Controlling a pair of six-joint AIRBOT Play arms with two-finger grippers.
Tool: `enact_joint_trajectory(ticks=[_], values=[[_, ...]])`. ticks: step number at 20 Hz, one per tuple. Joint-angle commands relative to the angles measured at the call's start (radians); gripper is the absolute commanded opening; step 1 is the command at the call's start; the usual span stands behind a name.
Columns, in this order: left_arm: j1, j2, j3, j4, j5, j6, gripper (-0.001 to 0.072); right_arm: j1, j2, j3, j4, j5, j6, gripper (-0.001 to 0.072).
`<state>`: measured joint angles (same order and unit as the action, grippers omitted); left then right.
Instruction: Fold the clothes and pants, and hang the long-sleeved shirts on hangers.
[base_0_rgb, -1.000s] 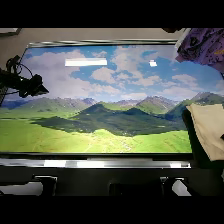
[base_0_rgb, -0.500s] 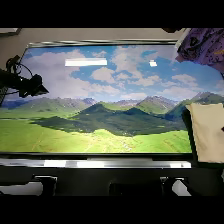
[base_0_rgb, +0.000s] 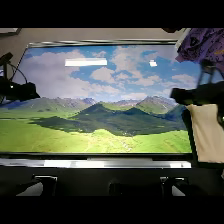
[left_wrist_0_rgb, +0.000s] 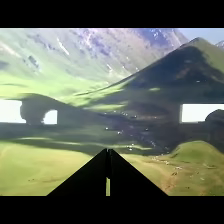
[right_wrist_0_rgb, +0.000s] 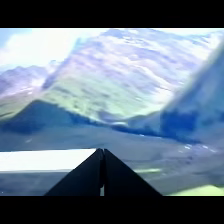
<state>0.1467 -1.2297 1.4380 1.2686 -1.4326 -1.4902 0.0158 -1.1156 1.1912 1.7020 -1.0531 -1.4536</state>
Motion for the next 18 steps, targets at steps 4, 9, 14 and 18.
enact_joint_trajectory(ticks=[4,9,14,18], values=[[-0.011,0.214,-0.169,0.069,0.057,0.025,0.0019,0.37,-0.001,0.003,-0.005,0.068,-0.024,0.0028],[-0.011,0.211,-0.169,0.068,0.046,0.025,0.002,0.377,-0.001,0.003,-0.014,0.068,-0.024,0.0028],[-0.011,0.211,-0.169,0.068,0.046,0.025,0.002,0.377,-0.001,0.003,-0.014,0.068,-0.024,0.0028],[-0.011,0.211,-0.169,0.068,0.046,0.025,0.002,0.377,-0.001,0.003,-0.014,0.068,-0.025,0.0028]])
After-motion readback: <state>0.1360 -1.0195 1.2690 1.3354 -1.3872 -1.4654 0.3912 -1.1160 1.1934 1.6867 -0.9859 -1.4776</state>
